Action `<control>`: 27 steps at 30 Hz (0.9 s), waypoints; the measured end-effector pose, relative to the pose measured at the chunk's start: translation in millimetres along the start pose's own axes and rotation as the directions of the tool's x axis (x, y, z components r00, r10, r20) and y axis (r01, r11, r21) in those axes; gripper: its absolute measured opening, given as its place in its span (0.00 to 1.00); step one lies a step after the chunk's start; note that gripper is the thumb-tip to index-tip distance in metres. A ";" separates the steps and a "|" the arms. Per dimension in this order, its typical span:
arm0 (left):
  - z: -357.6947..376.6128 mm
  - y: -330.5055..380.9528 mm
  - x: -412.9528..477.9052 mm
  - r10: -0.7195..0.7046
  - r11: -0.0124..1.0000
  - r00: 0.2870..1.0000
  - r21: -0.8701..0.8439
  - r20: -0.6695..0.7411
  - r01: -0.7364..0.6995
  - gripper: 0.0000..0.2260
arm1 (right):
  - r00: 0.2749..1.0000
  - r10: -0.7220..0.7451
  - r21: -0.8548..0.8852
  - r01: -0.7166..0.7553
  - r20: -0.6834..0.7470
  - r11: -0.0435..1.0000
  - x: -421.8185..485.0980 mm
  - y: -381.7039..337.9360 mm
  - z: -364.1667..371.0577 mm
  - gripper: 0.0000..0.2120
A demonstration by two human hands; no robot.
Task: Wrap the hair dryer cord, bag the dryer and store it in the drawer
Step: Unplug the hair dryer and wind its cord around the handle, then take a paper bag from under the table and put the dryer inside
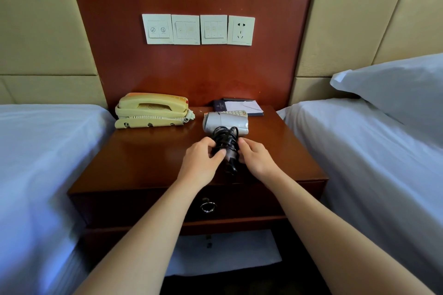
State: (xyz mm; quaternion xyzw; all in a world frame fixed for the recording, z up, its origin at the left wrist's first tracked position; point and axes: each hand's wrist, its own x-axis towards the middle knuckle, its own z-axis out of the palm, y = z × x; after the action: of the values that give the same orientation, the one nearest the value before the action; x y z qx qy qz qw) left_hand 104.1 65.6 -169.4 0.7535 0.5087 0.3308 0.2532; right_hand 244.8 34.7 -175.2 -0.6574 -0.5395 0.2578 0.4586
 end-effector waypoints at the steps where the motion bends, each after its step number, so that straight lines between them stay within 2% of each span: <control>1: -1.2 0.0 -2.1 -0.001 1.000 1.000 -0.016 0.011 0.001 0.13 | 1.000 0.001 -0.017 -0.001 0.002 1.000 -3.7 -1.5 -1.3 0.17; 4: -2.1 2.5 -11.6 -0.038 0.996 0.997 -0.083 0.074 0.044 0.16 | 1.000 -0.023 -0.029 0.023 0.011 0.999 -15.8 -6.9 -3.0 0.13; 8: 3.7 6.3 -19.3 -0.161 0.915 0.972 -0.343 0.171 0.212 0.22 | 1.000 -0.001 0.023 0.000 0.031 1.000 -28.2 -9.8 0.9 0.13; 14: 4.1 -1.4 -13.7 -0.184 0.863 0.973 -0.450 0.139 0.228 0.19 | 0.998 0.061 0.099 -0.062 0.015 0.993 -23.2 -4.3 10.2 0.14; 17: 1.9 -6.8 -14.2 -0.168 0.899 0.976 -0.385 0.140 0.211 0.18 | 0.997 0.071 0.037 -0.071 -0.007 0.997 -23.0 -3.5 7.7 0.19; 20: -4.7 -11.8 -21.4 -0.110 0.963 0.990 -0.235 0.090 0.129 0.15 | 0.991 -0.004 -0.137 -0.015 -0.132 0.990 -32.9 -1.6 3.6 0.14; 23: -15.4 -12.7 -40.5 -0.048 0.984 0.995 -0.169 0.087 0.062 0.10 | 0.968 -0.096 -0.252 0.035 -0.233 0.967 -55.3 -2.0 -2.2 0.08; 27: -25.9 -15.8 -81.8 -0.011 0.992 0.977 -0.122 0.213 0.037 0.10 | 0.969 -0.172 -0.337 0.104 -0.179 0.936 -94.6 6.4 -5.3 0.10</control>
State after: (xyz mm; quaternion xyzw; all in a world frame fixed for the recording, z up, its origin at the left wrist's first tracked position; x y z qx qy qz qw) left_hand 53.4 -4.0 -183.5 0.7607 0.4660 0.2771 0.3568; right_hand 225.3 -56.5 -193.2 -0.7075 -0.5691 0.0629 0.4144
